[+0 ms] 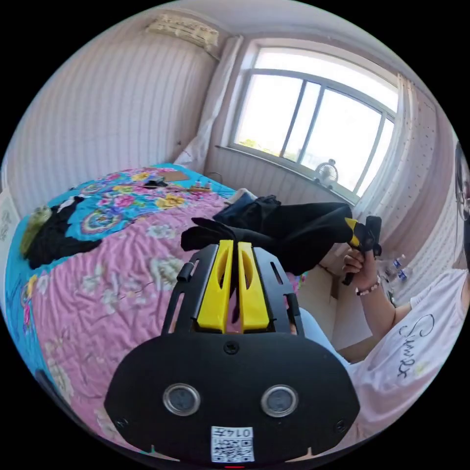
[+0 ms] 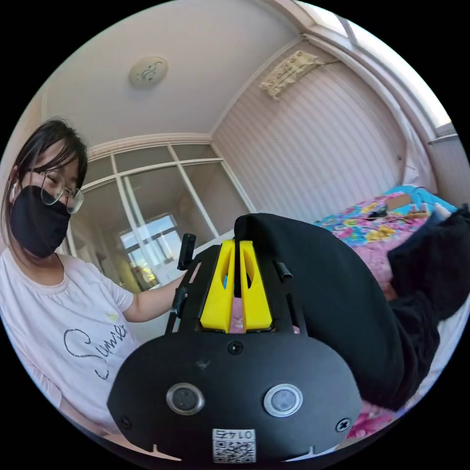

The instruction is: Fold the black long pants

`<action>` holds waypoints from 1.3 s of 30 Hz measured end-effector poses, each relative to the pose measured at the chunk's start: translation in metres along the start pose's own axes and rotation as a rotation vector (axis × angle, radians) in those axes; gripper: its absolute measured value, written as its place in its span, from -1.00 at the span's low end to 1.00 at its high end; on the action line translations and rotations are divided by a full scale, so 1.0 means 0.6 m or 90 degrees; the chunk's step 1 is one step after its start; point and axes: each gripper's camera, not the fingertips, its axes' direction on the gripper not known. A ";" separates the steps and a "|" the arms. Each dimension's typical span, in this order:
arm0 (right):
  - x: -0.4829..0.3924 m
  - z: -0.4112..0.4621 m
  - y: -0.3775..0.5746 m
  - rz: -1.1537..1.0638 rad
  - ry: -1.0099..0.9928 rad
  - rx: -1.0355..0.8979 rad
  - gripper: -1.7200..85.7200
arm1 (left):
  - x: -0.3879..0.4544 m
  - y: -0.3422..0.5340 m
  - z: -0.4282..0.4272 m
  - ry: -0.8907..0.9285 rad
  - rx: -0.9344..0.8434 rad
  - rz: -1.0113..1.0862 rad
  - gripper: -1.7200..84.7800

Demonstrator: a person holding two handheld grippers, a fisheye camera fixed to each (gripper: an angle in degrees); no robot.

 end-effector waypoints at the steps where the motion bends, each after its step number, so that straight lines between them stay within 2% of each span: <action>1: -0.015 0.059 -0.020 -0.019 -0.043 -0.013 -0.95 | -0.025 0.029 -0.085 -0.054 0.031 -0.024 -0.97; 4: -0.070 0.208 -0.086 -0.092 -0.136 -0.048 -0.95 | -0.054 0.084 -0.288 -0.191 0.111 -0.056 -0.98; 7: -0.126 0.333 -0.160 -0.136 -0.250 -0.050 -0.95 | -0.044 0.117 -0.467 -0.276 0.202 -0.060 -0.98; 10: -0.163 0.398 -0.206 -0.149 -0.277 -0.011 -0.95 | -0.005 0.129 -0.590 -0.323 0.277 -0.016 -0.98; 14: -0.125 0.426 -0.185 -0.099 -0.272 0.014 -0.95 | 0.036 0.137 -0.644 -0.301 0.314 0.052 -0.98; 17: -0.032 0.433 -0.104 -0.030 -0.189 -0.043 -0.95 | 0.043 0.145 -0.600 -0.257 0.267 0.087 -0.97; 20: 0.087 0.415 0.036 0.062 -0.048 -0.163 -0.94 | 0.024 0.177 -0.477 -0.167 0.161 0.069 -0.97; 22: 0.183 0.386 0.184 0.176 0.057 -0.277 -0.93 | 0.008 0.242 -0.331 -0.081 0.071 0.023 -0.95; 25: 0.248 0.365 0.359 0.311 0.191 -0.434 -0.92 | -0.002 0.351 -0.144 0.016 -0.043 -0.077 -0.92; 27: 0.250 0.358 0.416 0.352 0.213 -0.461 -0.90 | 0.001 0.402 -0.066 0.070 -0.123 -0.121 -0.93; 29: 0.233 0.350 0.431 0.342 0.225 -0.433 -0.88 | 0.011 0.429 -0.037 0.085 -0.147 -0.133 -0.93; 33: 0.199 0.378 0.402 0.277 0.254 -0.389 -0.78 | 0.044 0.437 -0.055 0.048 -0.112 -0.053 -0.86; 39: 0.149 0.539 0.377 0.099 0.282 -0.444 -0.70 | 0.024 0.448 -0.118 -0.060 -0.118 -0.021 -0.81</action>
